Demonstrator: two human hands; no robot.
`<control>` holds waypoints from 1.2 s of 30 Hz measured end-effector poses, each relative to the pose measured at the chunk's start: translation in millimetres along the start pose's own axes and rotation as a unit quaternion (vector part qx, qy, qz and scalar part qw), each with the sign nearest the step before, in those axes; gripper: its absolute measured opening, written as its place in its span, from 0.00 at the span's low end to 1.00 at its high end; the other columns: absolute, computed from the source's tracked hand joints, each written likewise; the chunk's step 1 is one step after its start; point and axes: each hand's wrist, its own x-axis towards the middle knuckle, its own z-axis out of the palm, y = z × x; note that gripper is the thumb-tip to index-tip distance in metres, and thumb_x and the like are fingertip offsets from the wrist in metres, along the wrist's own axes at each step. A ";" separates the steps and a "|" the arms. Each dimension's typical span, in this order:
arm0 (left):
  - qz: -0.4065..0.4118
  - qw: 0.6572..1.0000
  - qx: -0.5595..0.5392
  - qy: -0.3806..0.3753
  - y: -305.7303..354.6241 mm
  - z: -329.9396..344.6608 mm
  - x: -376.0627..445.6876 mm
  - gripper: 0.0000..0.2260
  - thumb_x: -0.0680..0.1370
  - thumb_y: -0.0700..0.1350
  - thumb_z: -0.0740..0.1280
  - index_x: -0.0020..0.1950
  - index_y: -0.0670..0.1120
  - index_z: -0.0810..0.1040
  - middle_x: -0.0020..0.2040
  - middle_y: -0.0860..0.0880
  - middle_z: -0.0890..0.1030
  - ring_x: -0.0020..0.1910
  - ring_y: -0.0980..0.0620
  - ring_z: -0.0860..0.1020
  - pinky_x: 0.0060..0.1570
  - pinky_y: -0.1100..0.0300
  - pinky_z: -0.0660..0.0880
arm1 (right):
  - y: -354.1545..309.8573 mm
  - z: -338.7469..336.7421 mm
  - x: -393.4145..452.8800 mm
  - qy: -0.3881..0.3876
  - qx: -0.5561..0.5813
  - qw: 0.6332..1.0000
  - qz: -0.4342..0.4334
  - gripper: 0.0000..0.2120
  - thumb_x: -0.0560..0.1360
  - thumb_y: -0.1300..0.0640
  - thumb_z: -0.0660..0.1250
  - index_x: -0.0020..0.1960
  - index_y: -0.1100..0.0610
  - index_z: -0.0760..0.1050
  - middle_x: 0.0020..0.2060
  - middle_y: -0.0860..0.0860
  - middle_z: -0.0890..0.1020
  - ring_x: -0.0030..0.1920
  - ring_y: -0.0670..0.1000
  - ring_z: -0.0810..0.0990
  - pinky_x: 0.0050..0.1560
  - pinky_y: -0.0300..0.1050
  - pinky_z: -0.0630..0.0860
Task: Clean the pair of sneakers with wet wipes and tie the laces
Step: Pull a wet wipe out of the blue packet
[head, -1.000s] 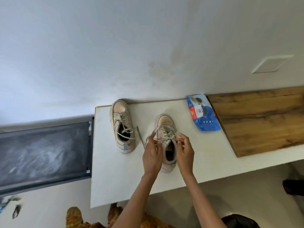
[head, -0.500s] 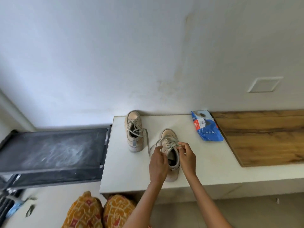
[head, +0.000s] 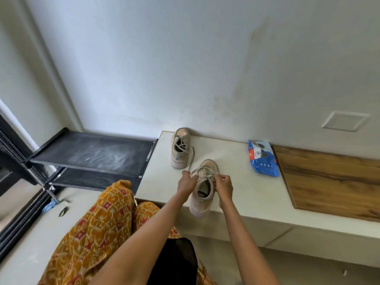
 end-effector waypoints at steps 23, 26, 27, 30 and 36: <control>0.210 0.966 -0.093 -0.116 117.9 -43.0 -1.9 0.14 0.77 0.31 0.58 0.61 0.36 0.74 0.46 0.35 0.81 0.42 0.42 0.82 0.44 0.55 0.81 | -136.5 -27.2 -12.0 -0.134 0.013 0.976 -0.170 0.16 0.78 0.64 0.61 0.65 0.59 0.71 0.51 0.56 0.80 0.43 0.45 0.80 0.36 0.32 0.76; 0.192 0.969 -0.115 -0.107 108.3 -42.6 -15.1 0.13 0.77 0.31 0.58 0.58 0.38 0.75 0.44 0.36 0.81 0.40 0.41 0.82 0.41 0.55 0.81 | -122.8 -30.2 -19.5 -0.134 0.025 0.977 -0.162 0.15 0.77 0.64 0.63 0.63 0.61 0.74 0.49 0.57 0.81 0.42 0.46 0.81 0.36 0.32 0.77; 0.184 0.970 -0.122 -0.103 102.5 -41.1 -18.0 0.11 0.77 0.31 0.59 0.56 0.38 0.76 0.42 0.37 0.82 0.38 0.42 0.82 0.39 0.55 0.81 | -116.5 -30.8 -22.2 -0.131 0.031 0.978 -0.159 0.14 0.77 0.64 0.63 0.62 0.61 0.75 0.48 0.56 0.82 0.43 0.47 0.82 0.38 0.33 0.78; 0.151 0.978 -0.113 -0.088 75.9 -33.6 -25.2 0.05 0.77 0.35 0.63 0.48 0.38 0.79 0.41 0.38 0.83 0.33 0.45 0.82 0.35 0.55 0.81 | -91.2 -29.2 -29.2 -0.125 0.052 0.981 -0.138 0.12 0.76 0.65 0.65 0.59 0.62 0.77 0.48 0.56 0.83 0.45 0.48 0.82 0.44 0.36 0.80; 0.061 0.993 0.038 -0.089 28.5 -15.3 -16.3 0.13 0.73 0.46 0.69 0.31 0.43 0.73 0.30 0.45 0.73 0.26 0.52 0.69 0.28 0.60 0.67 | -47.5 -22.5 -34.0 -0.112 0.046 0.990 -0.071 0.14 0.75 0.65 0.67 0.61 0.63 0.76 0.50 0.56 0.82 0.48 0.51 0.82 0.53 0.44 0.79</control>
